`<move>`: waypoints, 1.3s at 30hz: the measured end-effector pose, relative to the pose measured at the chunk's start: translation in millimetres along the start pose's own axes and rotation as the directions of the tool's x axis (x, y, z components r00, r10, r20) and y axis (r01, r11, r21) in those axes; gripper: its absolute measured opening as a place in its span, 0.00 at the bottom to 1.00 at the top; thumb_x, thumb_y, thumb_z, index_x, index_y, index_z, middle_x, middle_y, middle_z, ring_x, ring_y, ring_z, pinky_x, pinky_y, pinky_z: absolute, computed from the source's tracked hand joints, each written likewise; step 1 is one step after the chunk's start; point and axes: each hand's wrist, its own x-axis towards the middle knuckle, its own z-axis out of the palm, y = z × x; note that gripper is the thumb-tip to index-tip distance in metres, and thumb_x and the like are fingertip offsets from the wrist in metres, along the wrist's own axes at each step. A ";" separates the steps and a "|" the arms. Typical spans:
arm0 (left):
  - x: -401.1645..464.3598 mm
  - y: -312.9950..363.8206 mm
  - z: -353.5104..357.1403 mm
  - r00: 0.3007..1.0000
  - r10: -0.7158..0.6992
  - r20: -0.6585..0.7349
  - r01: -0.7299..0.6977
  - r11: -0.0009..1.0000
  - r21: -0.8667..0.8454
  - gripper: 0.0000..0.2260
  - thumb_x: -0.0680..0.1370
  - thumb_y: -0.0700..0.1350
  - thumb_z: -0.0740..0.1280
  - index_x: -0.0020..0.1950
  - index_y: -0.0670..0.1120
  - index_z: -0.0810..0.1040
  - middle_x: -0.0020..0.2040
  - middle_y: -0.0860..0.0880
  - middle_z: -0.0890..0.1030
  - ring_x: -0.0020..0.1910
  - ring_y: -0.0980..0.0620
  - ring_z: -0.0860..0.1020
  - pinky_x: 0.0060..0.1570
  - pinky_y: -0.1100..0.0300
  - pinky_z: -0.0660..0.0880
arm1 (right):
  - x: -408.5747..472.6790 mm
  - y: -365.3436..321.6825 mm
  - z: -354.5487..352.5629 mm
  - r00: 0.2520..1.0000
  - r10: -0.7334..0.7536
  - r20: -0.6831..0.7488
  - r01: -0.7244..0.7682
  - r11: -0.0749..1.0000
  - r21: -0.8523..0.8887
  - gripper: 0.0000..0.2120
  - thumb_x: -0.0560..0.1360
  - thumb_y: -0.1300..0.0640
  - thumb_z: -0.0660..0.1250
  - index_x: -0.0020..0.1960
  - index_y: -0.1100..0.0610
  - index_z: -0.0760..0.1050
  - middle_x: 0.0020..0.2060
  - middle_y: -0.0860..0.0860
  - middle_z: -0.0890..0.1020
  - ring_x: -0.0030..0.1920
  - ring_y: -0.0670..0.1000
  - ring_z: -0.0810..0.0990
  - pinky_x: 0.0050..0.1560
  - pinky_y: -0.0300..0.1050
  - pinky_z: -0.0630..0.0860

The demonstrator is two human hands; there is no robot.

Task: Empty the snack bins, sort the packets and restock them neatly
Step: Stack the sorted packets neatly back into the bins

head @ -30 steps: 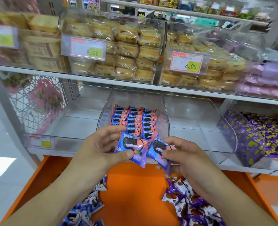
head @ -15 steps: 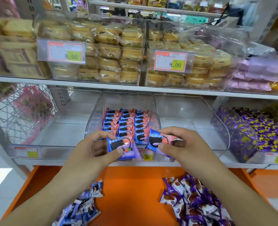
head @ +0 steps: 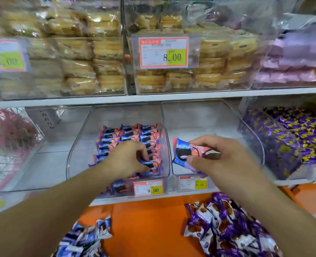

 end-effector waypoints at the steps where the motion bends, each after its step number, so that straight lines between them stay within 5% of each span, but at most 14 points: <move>1: 1.8 -0.4 2.4 1.000 0.005 -0.002 -0.005 0.999 0.035 0.11 0.68 0.48 0.83 0.44 0.52 0.83 0.44 0.58 0.81 0.43 0.60 0.78 0.40 0.65 0.73 | 1.1 2.6 0.9 1.000 0.011 0.007 -0.011 1.000 -0.014 0.11 0.76 0.58 0.77 0.45 0.41 0.83 0.39 0.44 0.86 0.41 0.57 0.86 0.37 0.50 0.82; 7: 4.0 -1.0 4.8 1.000 -0.010 0.028 0.008 0.999 0.042 0.11 0.69 0.49 0.83 0.44 0.54 0.83 0.45 0.60 0.80 0.44 0.62 0.78 0.40 0.67 0.70 | 1.4 4.8 5.5 0.998 0.026 0.050 -0.021 0.995 -0.098 0.06 0.77 0.54 0.75 0.51 0.43 0.82 0.45 0.43 0.86 0.39 0.36 0.83 0.32 0.31 0.74; 17: -5.6 -4.5 0.1 1.000 0.003 0.022 -0.004 1.000 0.029 0.10 0.73 0.47 0.79 0.53 0.55 0.85 0.48 0.61 0.82 0.44 0.64 0.79 0.42 0.73 0.72 | 1.5 6.2 13.2 0.998 0.054 0.045 -0.050 0.995 -0.084 0.11 0.76 0.55 0.77 0.52 0.41 0.80 0.48 0.42 0.85 0.46 0.43 0.86 0.39 0.39 0.81; 22: -26.8 17.4 -19.7 0.996 -0.052 -0.070 0.018 0.909 -0.417 0.05 0.81 0.44 0.71 0.52 0.53 0.85 0.46 0.56 0.86 0.45 0.64 0.82 0.49 0.64 0.76 | 0.9 3.0 20.8 0.998 0.056 0.039 -0.054 0.997 -0.051 0.13 0.74 0.56 0.79 0.48 0.43 0.77 0.45 0.45 0.86 0.45 0.47 0.86 0.42 0.49 0.84; 26: -59.3 42.5 -43.2 0.993 0.096 0.074 -0.018 0.718 -0.696 0.10 0.81 0.49 0.71 0.61 0.55 0.85 0.54 0.51 0.86 0.51 0.54 0.85 0.51 0.58 0.82 | 0.4 -0.9 28.4 0.998 0.005 0.060 -0.005 1.000 -0.004 0.10 0.74 0.54 0.79 0.47 0.45 0.79 0.44 0.46 0.85 0.45 0.49 0.87 0.45 0.54 0.86; 31: -65.9 30.1 -53.8 0.995 0.095 0.034 -0.058 0.808 -0.586 0.12 0.74 0.43 0.79 0.56 0.55 0.86 0.52 0.41 0.85 0.52 0.37 0.84 0.57 0.41 0.81 | 2.1 -5.8 34.8 0.991 -0.013 0.134 0.009 1.000 0.030 0.10 0.77 0.53 0.76 0.55 0.41 0.81 0.52 0.40 0.84 0.53 0.41 0.85 0.53 0.42 0.84; 35: -58.2 12.4 -61.0 0.999 -0.023 -0.037 0.002 0.866 -0.501 0.09 0.73 0.43 0.80 0.50 0.52 0.86 0.49 0.49 0.86 0.46 0.52 0.85 0.52 0.54 0.83 | 3.0 1.9 32.1 0.989 -0.088 0.118 0.114 0.964 -0.239 0.22 0.81 0.53 0.70 0.70 0.34 0.72 0.61 0.26 0.73 0.61 0.35 0.74 0.57 0.26 0.69; 39: -38.9 4.8 -36.6 0.999 -0.010 0.032 0.019 0.960 -0.281 0.09 0.73 0.43 0.80 0.50 0.54 0.85 0.47 0.56 0.85 0.40 0.64 0.82 0.46 0.62 0.78 | 2.8 8.1 33.0 0.977 -0.117 0.179 0.173 0.923 -0.344 0.25 0.81 0.56 0.69 0.73 0.36 0.72 0.65 0.25 0.67 0.58 0.25 0.67 0.63 0.23 0.64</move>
